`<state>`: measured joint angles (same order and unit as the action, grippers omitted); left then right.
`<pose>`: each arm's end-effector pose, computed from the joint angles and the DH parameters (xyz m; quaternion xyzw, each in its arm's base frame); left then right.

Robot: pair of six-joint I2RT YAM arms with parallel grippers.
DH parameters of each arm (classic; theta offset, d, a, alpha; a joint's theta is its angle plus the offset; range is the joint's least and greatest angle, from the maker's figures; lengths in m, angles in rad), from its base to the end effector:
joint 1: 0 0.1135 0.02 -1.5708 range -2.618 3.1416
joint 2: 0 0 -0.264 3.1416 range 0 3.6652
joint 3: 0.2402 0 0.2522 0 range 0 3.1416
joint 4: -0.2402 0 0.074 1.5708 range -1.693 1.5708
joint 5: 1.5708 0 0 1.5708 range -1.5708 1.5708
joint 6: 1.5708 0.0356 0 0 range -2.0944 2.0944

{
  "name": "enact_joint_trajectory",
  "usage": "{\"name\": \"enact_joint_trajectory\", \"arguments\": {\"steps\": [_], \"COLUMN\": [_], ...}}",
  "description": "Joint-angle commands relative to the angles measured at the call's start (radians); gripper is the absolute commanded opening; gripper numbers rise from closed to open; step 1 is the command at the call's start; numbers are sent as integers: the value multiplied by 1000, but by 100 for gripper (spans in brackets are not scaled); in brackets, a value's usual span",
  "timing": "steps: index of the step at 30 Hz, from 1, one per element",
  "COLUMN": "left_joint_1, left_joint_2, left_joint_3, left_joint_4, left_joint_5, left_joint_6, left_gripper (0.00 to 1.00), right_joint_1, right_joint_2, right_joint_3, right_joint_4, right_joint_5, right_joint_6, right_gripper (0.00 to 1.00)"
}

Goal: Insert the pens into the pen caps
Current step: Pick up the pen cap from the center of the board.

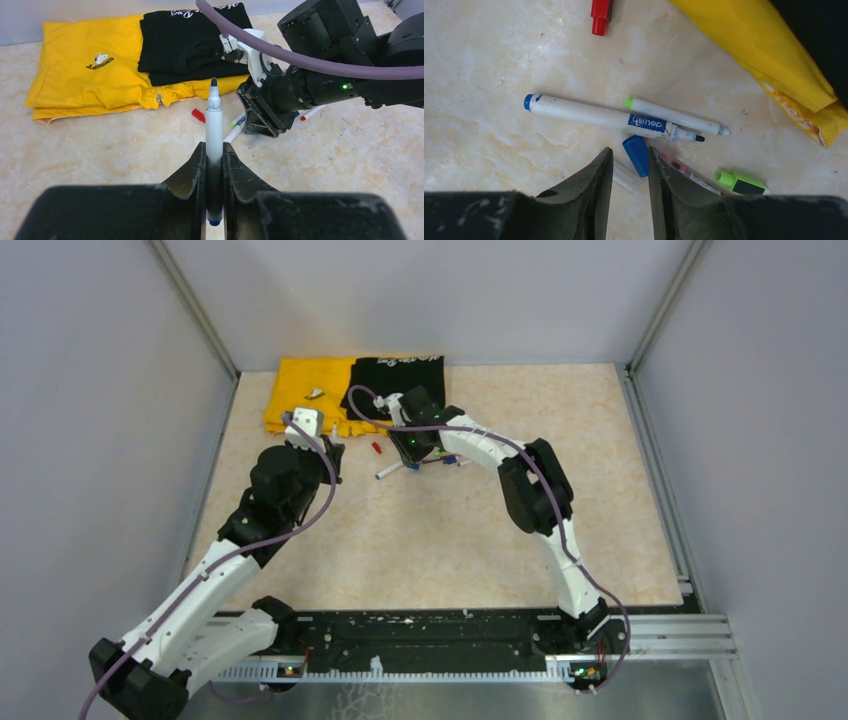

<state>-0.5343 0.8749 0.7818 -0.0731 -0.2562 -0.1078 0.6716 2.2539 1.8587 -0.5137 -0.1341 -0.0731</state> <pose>0.1829 -0.0977 0.3351 0.0796 0.7574 -0.1096 0.6387 0.3908 0.3167 0.1931 -0.3636 0.8710 0.1561 0.2911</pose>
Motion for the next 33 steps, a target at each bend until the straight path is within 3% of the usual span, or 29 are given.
{"name": "enact_joint_trajectory", "arguments": {"steps": [1, 23, 33], "left_joint_1": [1, 0, 1], "left_joint_2": [-2, 20, 24], "left_joint_3": [2, 8, 7], "left_joint_4": [-1, -1, -1], "left_joint_5": [20, 50, 53], "left_joint_6": [3, 7, 9], "left_gripper": [0, 0, 0], "right_joint_1": [-6, -7, -6], "right_joint_2": [27, 97, 86], "right_joint_3": [69, 119, 113], "right_joint_4": [-13, -58, -62], "right_joint_5": [-18, -9, -18], "right_joint_6": [-25, -62, -60], "right_gripper": [32, 33, 17]}}
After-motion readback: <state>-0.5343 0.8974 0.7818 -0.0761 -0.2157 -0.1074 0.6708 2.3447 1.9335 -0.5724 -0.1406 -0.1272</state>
